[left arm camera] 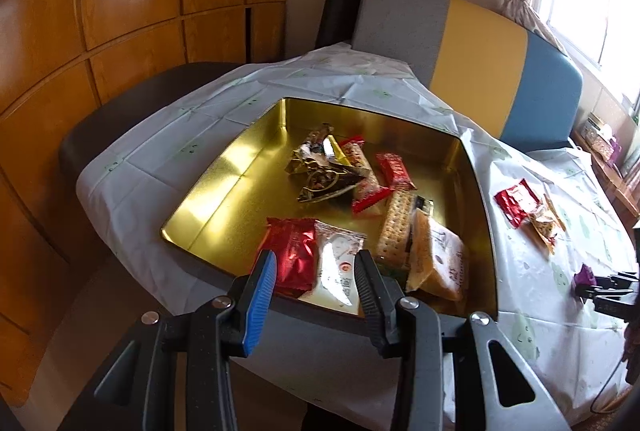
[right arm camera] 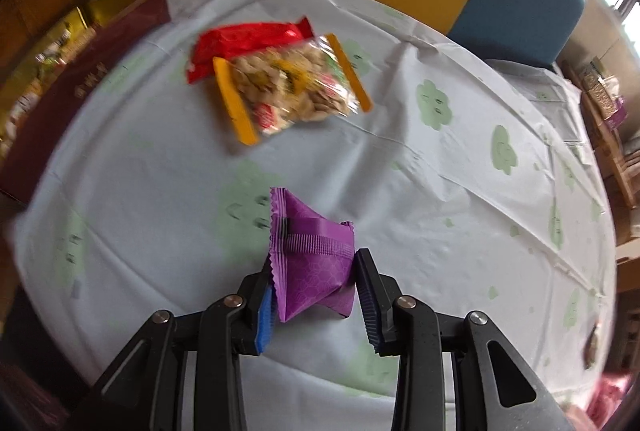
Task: Organize snacks
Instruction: 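Carry the purple packet into the gold tin with the right tool and release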
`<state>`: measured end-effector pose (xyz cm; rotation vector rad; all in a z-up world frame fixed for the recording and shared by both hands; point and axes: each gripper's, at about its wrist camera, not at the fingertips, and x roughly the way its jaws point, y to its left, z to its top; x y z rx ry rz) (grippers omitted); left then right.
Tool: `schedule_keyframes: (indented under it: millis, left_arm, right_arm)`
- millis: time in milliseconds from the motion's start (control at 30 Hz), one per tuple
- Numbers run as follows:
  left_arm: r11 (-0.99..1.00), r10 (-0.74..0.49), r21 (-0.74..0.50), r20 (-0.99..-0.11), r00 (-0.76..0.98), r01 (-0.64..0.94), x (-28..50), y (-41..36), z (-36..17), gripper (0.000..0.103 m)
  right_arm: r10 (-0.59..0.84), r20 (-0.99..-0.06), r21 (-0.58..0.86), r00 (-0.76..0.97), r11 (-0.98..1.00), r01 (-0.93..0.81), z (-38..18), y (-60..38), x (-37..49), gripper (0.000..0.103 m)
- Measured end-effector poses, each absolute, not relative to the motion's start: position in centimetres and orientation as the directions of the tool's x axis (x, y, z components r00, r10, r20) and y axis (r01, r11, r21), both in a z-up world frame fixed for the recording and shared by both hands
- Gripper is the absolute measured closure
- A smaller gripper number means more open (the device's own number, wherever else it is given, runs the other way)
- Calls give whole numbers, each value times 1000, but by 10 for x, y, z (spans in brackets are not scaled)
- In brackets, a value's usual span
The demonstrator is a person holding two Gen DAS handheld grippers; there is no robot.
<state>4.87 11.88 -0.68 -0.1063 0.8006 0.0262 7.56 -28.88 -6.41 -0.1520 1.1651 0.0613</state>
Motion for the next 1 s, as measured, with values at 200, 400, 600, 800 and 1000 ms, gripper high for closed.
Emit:
schedule_keyframes:
  millis: [200,400,600,800,1000]
  left_arm:
    - [992,4,-84,-727,686,-95,51,126,-12,62]
    - [983,48,-92,-713,699,-162,52,142,-10,62]
    - [970,82,-107,-703,707,-219,53,161,-7,62]
    - [963,83,-121,-716,693,-239,58,169,-11,62]
    - [965,72,-124,-719,691,-230,58,167,-13,62]
  right_arm:
    - [142,-883,62,447,980,-189,-36,-243,75,67]
    - [331,-822,189,464,927,-325,-3,-172,72,67]
    - [563,-706,371,429,811,-453,28,-102,85,66]
    - [644,-680,447,350,743,-499,11,-30,106,63]
    - [578,-745,410,334,791,-454,-25,-4,117,27]
